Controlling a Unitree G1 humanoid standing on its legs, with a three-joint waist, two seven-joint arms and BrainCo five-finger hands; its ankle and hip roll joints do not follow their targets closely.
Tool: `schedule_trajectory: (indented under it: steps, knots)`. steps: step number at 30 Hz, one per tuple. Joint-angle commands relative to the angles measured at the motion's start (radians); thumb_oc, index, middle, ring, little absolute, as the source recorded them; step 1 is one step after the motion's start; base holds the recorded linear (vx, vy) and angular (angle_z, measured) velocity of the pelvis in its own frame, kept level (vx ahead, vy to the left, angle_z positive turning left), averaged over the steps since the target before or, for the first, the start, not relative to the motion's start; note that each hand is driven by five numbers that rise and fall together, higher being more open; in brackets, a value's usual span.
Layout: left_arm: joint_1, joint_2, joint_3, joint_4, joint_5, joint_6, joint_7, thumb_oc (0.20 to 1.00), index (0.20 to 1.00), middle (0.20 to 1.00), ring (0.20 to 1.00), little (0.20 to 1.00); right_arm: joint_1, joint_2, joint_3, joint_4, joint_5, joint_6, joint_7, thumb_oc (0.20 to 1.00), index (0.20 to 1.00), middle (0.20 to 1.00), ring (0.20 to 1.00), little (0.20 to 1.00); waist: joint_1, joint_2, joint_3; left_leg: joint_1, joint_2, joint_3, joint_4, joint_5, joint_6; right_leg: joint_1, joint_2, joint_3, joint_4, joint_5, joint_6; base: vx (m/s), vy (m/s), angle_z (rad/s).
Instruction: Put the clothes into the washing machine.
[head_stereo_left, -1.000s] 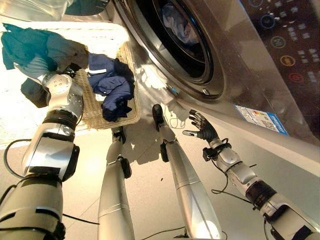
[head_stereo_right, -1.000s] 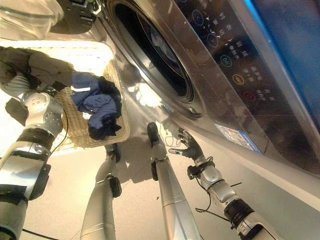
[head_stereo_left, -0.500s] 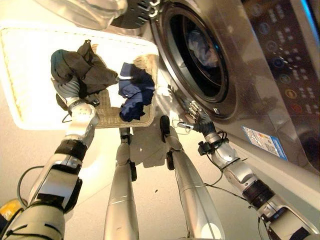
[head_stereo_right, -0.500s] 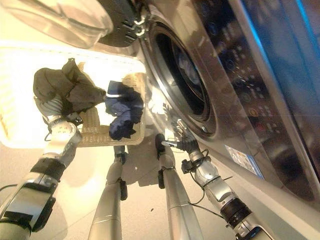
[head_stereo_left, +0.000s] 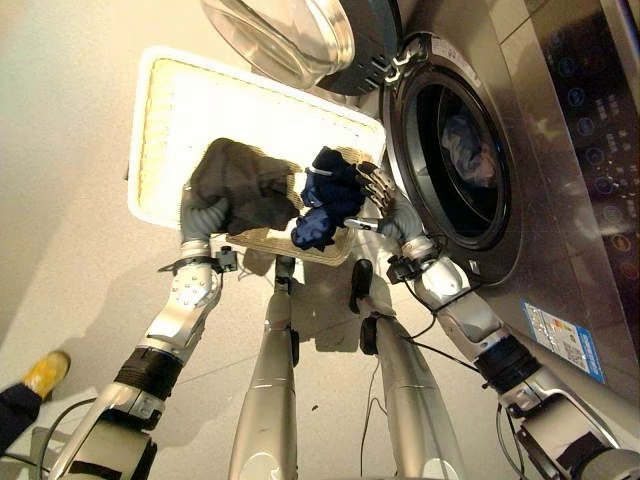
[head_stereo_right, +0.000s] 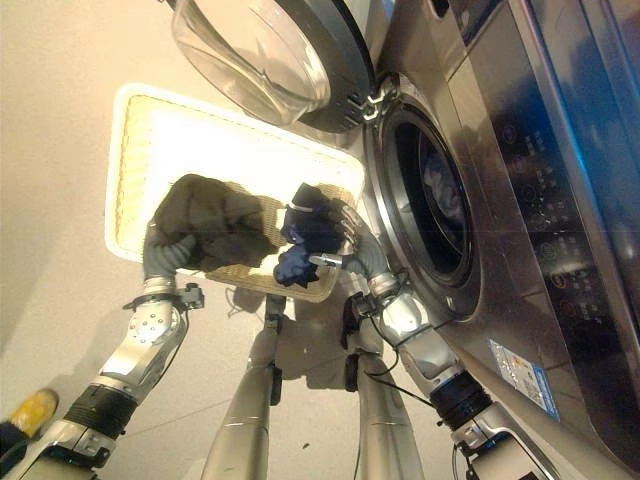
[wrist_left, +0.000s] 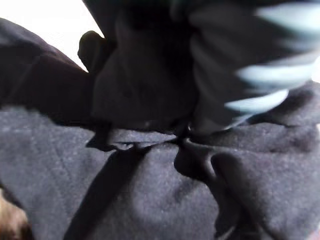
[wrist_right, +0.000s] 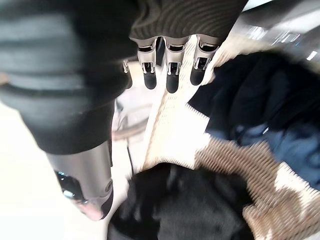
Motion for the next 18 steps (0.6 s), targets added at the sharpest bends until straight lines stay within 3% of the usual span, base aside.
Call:
schedule_trajectory:
  steps: [1,2,4,11,18]
  knots:
    - [-0.026,-0.023,-0.02,-0.102,-0.081,-0.068,-0.179,0.2,0.2,0.2,0.2,0.2,-0.004,-0.017,0.001,-0.067,-0.042,0.009,0.045,1.0,1.0,1.0,1.0,1.0,-0.008,0.053,-0.02,-0.008,-0.093,0.058,0.07,-0.06,0.066,0.089,0.003,0.005,-0.206,0.138,0.076,0.0,-0.008,0.11]
    - [-0.026,-0.032,-0.04,-0.127,-0.147,-0.071,-0.273,0.2,0.2,0.2,0.2,0.2,-0.015,-0.022,0.017,-0.062,-0.059,0.024,0.064,1.0,1.0,1.0,1.0,1.0,-0.006,0.058,-0.02,-0.004,-0.096,0.057,0.072,-0.061,0.07,0.092,0.0,0.001,-0.201,0.136,0.077,0.0,-0.005,0.17]
    - [-0.031,-0.034,-0.073,-0.152,-0.191,-0.076,-0.33,0.2,0.2,0.2,0.2,0.2,-0.034,-0.032,0.039,-0.054,-0.065,0.046,0.098,1.0,1.0,1.0,1.0,1.0,-0.004,0.064,-0.02,0.001,-0.096,0.058,0.068,-0.06,0.072,0.095,-0.002,0.0,-0.201,0.136,0.079,-0.01,-0.007,0.15]
    - [-0.066,-0.004,-0.14,-0.213,-0.287,-0.039,-0.441,0.2,0.2,0.2,0.2,0.2,-0.093,-0.086,0.128,-0.07,-0.129,0.102,0.176,1.0,1.0,1.0,1.0,1.0,-0.004,0.071,-0.02,0.016,-0.095,0.068,0.058,-0.056,0.074,0.107,-0.003,-0.004,-0.202,0.138,0.083,0.0,-0.002,0.01]
    - [-0.086,0.005,-0.199,-0.27,-0.386,0.014,-0.54,0.2,0.2,0.2,0.2,0.2,-0.127,-0.107,0.193,-0.083,-0.096,0.146,0.208,1.0,1.0,1.0,1.0,1.0,-0.01,0.065,-0.02,0.019,-0.09,0.076,0.059,-0.058,0.075,0.11,-0.004,-0.002,-0.215,0.147,0.085,0.0,0.0,0.0]
